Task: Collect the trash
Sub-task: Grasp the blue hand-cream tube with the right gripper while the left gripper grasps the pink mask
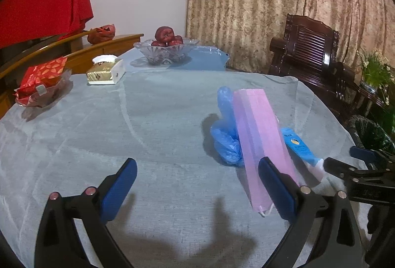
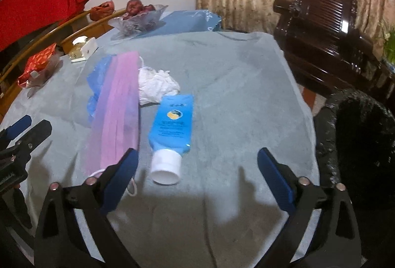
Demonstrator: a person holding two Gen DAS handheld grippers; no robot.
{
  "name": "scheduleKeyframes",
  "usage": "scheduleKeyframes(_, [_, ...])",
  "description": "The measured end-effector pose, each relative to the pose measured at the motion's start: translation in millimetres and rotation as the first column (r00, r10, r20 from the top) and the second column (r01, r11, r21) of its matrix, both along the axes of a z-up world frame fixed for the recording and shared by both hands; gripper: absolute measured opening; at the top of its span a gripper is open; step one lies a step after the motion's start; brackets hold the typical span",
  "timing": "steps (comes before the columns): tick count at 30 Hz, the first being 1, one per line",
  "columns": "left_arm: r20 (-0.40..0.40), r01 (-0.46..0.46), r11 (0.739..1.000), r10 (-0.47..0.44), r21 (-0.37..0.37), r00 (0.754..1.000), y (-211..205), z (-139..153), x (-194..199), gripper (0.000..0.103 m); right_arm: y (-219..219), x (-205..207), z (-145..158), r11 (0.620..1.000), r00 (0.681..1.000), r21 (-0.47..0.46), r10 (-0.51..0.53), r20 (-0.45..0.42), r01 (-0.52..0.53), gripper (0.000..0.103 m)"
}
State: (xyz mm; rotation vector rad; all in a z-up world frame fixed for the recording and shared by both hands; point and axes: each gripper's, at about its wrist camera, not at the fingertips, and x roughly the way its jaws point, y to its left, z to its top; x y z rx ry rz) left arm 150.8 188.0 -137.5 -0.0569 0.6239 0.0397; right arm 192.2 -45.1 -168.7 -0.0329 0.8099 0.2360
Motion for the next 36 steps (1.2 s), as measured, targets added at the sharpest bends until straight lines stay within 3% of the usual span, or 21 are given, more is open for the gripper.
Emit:
scheduleKeyframes(1, [0.001, 0.0, 1.0, 0.0, 0.001, 1.0, 0.1, 0.0, 0.1, 0.097, 2.8, 2.8, -2.8, 1.0, 1.0, -0.001, 0.009, -0.01, -0.009, 0.081])
scheduleKeyframes(5, [0.001, 0.002, 1.0, -0.002, 0.002, 1.0, -0.8, -0.2, 0.7, 0.097, 10.0, 9.5, -11.7, 1.0, 0.999, 0.003, 0.013, -0.038, -0.013, 0.077])
scheduleKeyframes(11, [-0.001, 0.007, 1.0, -0.007, 0.004, 1.0, -3.0, 0.4, 1.6, 0.097, 15.1, 18.3, -24.4, 0.999, 0.996, 0.01, 0.034, -0.088, -0.033, 0.061])
scheduleKeyframes(14, [-0.002, 0.012, 1.0, -0.012, 0.004, 1.0, -6.0, 2.3, 4.7, 0.097, 14.9, 20.7, -27.3, 0.999, 0.994, 0.026, 0.045, -0.104, -0.043, 0.049])
scheduleKeyframes(16, [-0.003, 0.015, 1.0, -0.015, 0.005, 1.0, -8.3, 2.8, 6.3, 0.097, 13.6, 20.6, -25.9, 0.997, 0.992, 0.052, 0.07, -0.105, -0.065, 0.035])
scheduleKeyframes(28, [-0.024, 0.067, 0.997, -0.067, -0.031, 0.997, -40.2, -2.9, 22.6, 0.096, -23.6, 12.9, -6.8, 0.997, 0.997, 0.065, 0.037, -0.074, -0.033, 0.032])
scheduleKeyframes(34, [-0.063, 0.079, 0.996, -0.082, -0.044, 0.995, -64.2, -15.1, 36.2, 0.095, -40.5, 10.4, -13.4, 0.998, 0.996, 0.065, 0.018, -0.091, -0.013, 0.032])
scheduleKeyframes(36, [-0.095, 0.08, 0.996, -0.085, -0.048, 0.992, -70.6, -22.1, 41.7, 0.09, -44.4, 9.7, -17.2, 0.998, 0.995, 0.068, 0.017, -0.101, -0.01, 0.032])
